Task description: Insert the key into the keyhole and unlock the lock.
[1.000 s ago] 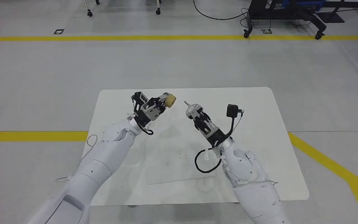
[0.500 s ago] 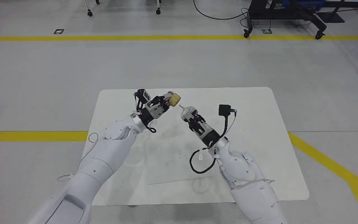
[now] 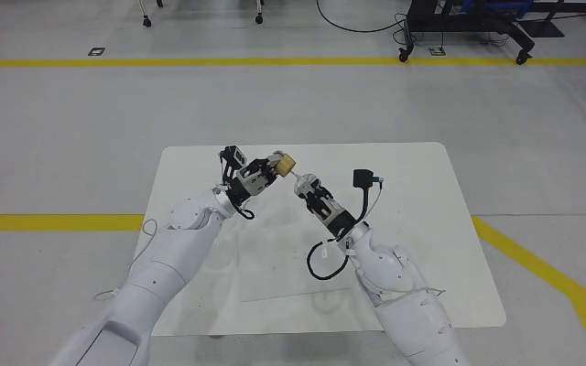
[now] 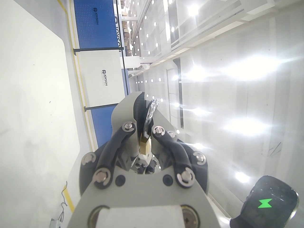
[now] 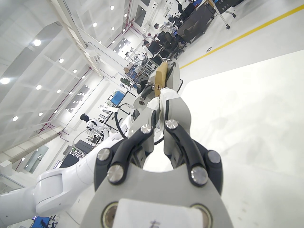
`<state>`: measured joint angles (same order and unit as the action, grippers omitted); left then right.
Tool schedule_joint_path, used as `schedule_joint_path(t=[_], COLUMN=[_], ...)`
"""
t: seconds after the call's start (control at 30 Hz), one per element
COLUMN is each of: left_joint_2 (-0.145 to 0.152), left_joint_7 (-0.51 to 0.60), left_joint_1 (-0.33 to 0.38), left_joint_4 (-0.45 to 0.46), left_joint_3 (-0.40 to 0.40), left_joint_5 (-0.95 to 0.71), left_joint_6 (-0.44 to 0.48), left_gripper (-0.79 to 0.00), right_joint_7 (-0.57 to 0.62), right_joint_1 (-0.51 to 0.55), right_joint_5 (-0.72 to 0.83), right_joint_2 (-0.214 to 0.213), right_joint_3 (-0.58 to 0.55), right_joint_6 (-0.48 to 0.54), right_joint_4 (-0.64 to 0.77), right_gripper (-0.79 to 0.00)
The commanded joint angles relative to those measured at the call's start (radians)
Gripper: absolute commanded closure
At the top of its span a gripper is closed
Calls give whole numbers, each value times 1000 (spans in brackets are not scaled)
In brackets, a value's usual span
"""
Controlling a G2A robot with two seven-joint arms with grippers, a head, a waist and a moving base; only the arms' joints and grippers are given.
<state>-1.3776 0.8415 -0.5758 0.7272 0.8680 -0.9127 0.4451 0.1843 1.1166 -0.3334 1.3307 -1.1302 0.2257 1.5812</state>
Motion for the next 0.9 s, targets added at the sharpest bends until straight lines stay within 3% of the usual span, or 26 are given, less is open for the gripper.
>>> schedule_joint_path(t=[0.0,0.87], left_joint_2=[-1,-23], left_joint_7=[0,30], left_joint_1=[-4,-23], left_joint_4=[0,4], left_joint_3=[6,75], left_joint_5=[6,61], left_joint_6=[1,25], left_gripper=[0,0], right_joint_7=[1,-3], right_joint_1=[2,-17], right_joint_5=[-2,-21], right_joint_2=[0,15], right_joint_3=[0,16], right_joint_6=[-1,-25], right_joint_4=[5,-13], right_gripper=[0,0])
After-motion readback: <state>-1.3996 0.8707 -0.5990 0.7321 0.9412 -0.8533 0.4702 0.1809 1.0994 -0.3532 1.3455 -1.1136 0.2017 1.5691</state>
